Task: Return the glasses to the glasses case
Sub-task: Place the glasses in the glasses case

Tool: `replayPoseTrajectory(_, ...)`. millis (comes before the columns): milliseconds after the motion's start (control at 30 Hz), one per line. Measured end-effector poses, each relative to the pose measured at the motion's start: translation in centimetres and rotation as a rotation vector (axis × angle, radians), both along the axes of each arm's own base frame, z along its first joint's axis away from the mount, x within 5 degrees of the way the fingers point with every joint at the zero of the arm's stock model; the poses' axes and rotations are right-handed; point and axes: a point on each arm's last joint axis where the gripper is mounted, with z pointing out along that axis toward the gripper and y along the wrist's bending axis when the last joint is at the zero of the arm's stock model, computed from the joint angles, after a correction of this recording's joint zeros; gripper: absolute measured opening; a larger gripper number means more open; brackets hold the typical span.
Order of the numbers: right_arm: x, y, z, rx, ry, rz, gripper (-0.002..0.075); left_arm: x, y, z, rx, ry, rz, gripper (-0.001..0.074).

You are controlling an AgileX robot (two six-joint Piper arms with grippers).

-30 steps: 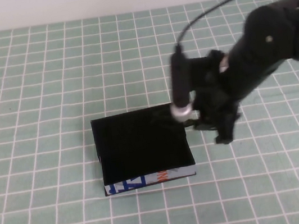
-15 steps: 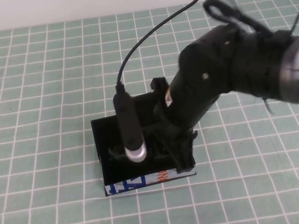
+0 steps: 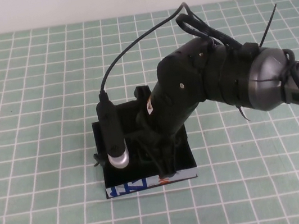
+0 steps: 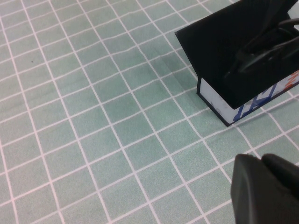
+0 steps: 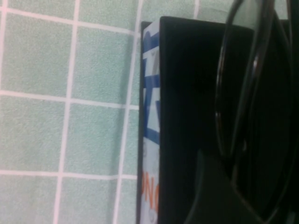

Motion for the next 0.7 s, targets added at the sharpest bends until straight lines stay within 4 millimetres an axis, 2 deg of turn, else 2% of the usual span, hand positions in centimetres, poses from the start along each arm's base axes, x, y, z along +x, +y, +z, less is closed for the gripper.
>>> replayPoseTrajectory(367, 0.0, -0.1, -0.3, -0.012, 0.033, -0.035, 0.0295, 0.0, 0.0, 0.0, 0.000, 0.000, 0.000, -0.0002)
replayPoseTrajectory(600, 0.4, 0.1, -2.1, -0.047, 0.060, -0.051, 0.0297, -0.1, 0.0, -0.1, 0.003, 0.010, -0.002, -0.0002)
replayPoseTrajectory(700, 0.4, 0.2, -2.3, -0.050, 0.067, -0.066, 0.0323, -0.1, 0.0, -0.1, 0.005, 0.014, -0.002, -0.0002)
